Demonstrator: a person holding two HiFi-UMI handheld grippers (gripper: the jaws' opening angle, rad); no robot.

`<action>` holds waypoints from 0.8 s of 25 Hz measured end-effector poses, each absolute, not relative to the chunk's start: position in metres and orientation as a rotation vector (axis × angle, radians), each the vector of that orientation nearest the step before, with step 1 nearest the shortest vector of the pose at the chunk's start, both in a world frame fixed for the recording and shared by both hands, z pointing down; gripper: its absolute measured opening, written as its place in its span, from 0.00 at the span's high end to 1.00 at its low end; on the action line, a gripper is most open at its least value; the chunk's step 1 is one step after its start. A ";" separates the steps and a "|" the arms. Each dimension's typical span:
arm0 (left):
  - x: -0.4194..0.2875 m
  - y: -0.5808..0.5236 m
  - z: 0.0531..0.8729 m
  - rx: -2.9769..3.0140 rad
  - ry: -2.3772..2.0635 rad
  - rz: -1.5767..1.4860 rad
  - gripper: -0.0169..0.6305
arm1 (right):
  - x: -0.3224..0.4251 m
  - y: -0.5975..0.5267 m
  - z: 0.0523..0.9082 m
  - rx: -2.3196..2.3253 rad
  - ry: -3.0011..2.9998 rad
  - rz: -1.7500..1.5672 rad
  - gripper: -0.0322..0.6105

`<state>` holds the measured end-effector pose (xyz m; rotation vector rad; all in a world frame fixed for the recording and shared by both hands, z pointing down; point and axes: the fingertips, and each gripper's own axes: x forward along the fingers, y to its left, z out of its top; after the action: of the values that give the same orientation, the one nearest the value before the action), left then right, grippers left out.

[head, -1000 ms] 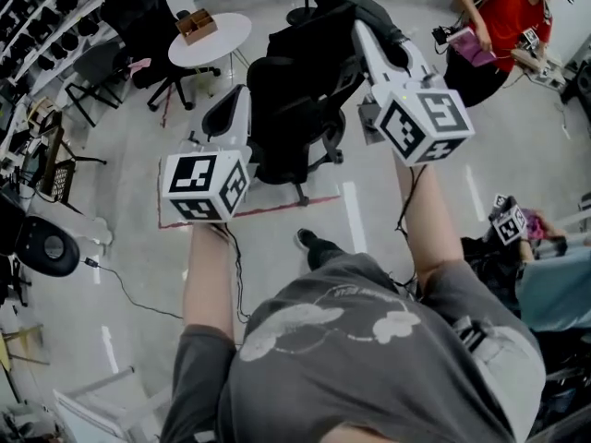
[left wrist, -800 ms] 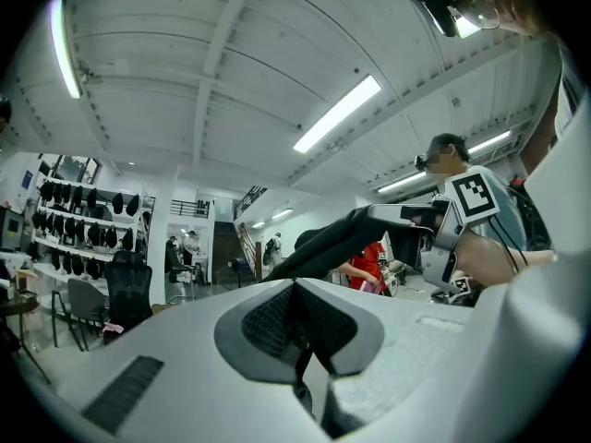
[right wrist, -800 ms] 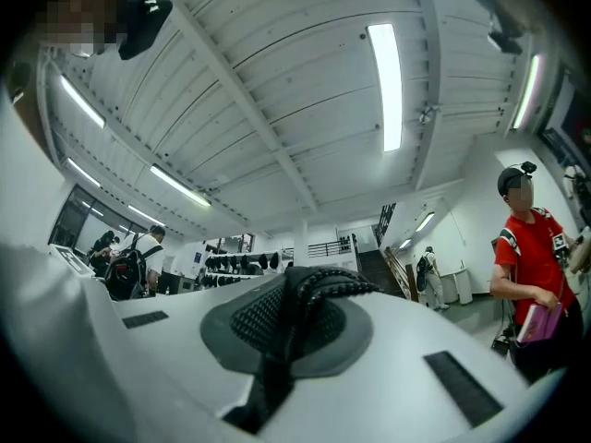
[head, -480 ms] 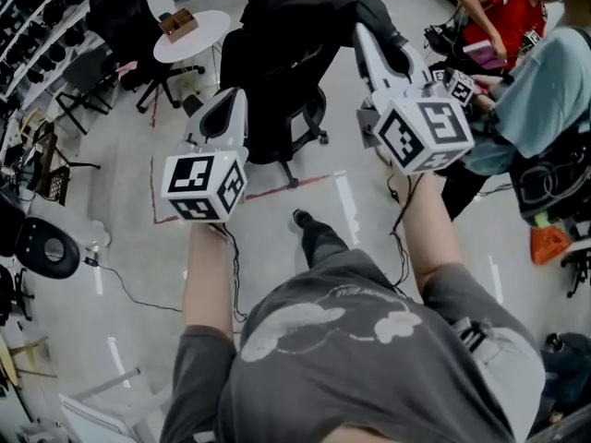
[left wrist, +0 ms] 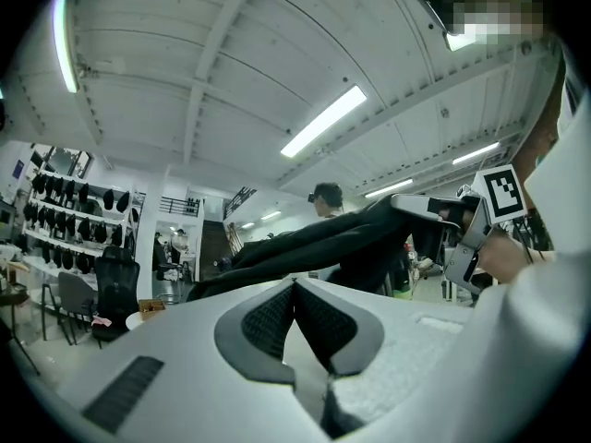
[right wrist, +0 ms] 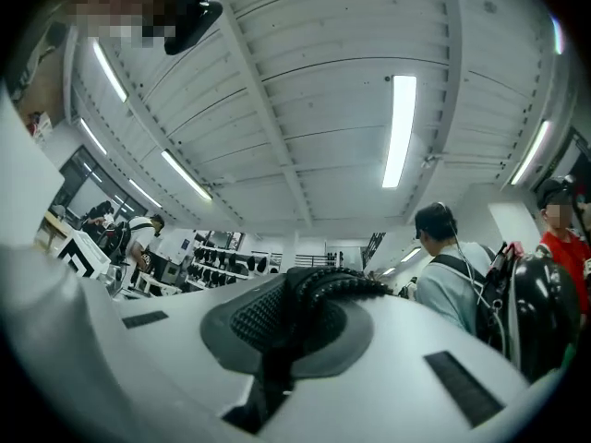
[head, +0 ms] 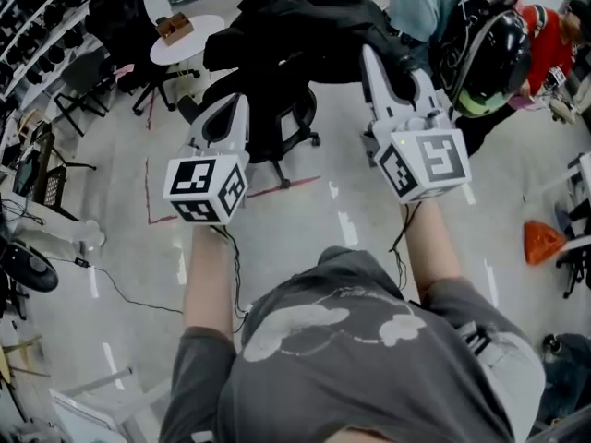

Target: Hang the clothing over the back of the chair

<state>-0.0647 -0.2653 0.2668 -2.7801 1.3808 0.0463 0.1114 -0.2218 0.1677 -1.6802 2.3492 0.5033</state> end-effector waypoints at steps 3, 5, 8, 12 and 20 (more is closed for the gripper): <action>-0.059 -0.259 0.257 -2.744 1.435 0.035 0.97 | 0.115 -0.221 0.169 -1.620 2.401 0.469 0.95; -0.058 -0.258 0.254 -2.727 1.498 0.033 0.97 | 0.115 -0.225 0.174 -1.582 2.435 0.419 0.95; -0.052 -0.255 0.260 -2.718 1.561 0.035 0.97 | 0.112 -0.228 0.185 -1.513 2.486 0.373 0.95; -0.044 -0.239 0.268 -2.693 1.608 0.018 0.97 | 0.102 -0.221 0.207 -1.427 2.548 0.286 0.94; -0.036 -0.206 0.284 -2.689 1.658 -0.007 0.97 | 0.103 -0.215 0.277 -1.415 2.617 -0.047 0.81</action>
<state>-0.0359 -0.2059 0.2843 -2.6891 1.6575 -0.0073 0.1031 -0.2149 0.2771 -1.4148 2.6165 -0.0468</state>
